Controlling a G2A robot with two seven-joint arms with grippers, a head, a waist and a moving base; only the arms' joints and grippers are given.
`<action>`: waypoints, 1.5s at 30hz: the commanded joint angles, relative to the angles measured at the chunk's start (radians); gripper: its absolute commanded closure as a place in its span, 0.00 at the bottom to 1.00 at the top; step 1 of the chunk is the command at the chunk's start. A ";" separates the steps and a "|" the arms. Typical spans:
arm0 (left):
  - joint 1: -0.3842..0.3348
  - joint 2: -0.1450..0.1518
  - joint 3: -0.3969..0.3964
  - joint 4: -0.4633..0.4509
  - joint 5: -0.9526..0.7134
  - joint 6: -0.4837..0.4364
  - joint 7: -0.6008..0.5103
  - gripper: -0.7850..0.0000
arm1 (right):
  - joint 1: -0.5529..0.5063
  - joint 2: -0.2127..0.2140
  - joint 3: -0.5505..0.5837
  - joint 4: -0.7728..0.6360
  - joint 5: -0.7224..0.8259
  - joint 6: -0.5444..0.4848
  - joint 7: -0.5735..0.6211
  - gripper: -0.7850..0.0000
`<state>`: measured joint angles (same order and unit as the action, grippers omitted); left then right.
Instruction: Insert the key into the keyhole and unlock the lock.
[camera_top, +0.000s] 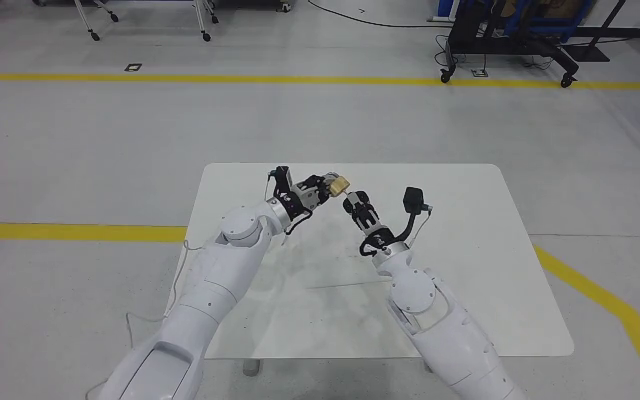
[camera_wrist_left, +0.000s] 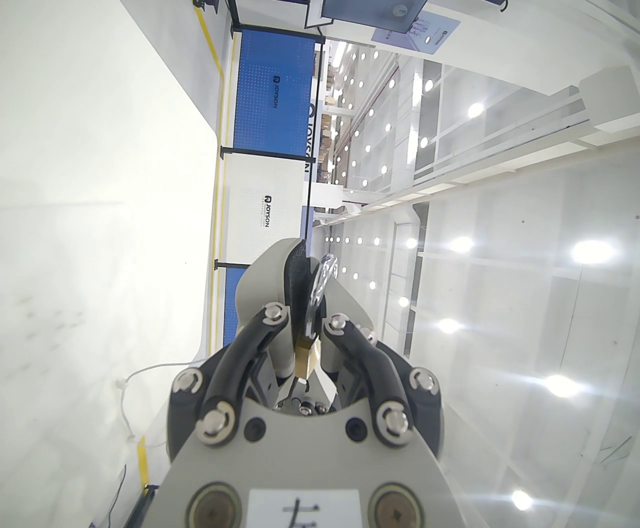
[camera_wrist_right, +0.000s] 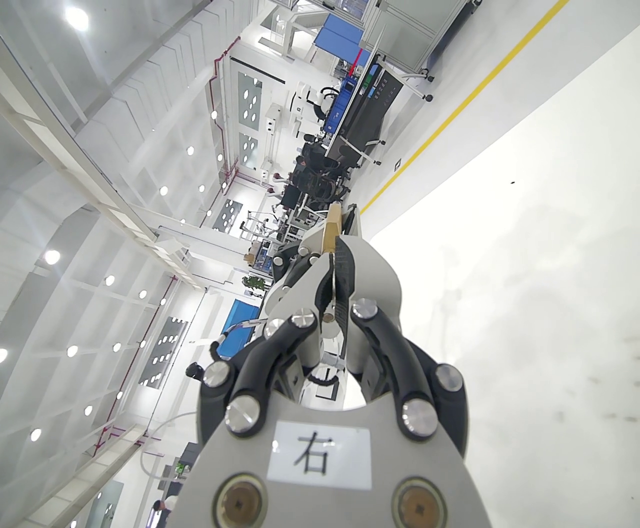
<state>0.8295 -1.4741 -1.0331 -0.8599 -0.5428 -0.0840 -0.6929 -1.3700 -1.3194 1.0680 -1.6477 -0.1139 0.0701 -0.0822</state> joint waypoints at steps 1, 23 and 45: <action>-0.001 -0.001 0.002 0.001 0.002 0.002 -0.002 1.00 | 0.000 -0.001 0.000 0.001 -0.003 0.000 0.001 1.00; -0.004 -0.008 -0.002 0.010 0.015 -0.006 -0.001 1.00 | -0.002 -0.018 0.018 0.005 0.024 -0.004 0.046 1.00; -0.005 -0.007 -0.014 0.007 0.037 0.011 -0.006 1.00 | -0.016 -0.014 0.078 -0.018 0.047 0.015 0.181 1.00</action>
<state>0.8251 -1.4813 -1.0473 -0.8525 -0.5080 -0.0735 -0.6999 -1.3874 -1.3334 1.1472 -1.6656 -0.0663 0.0817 0.0963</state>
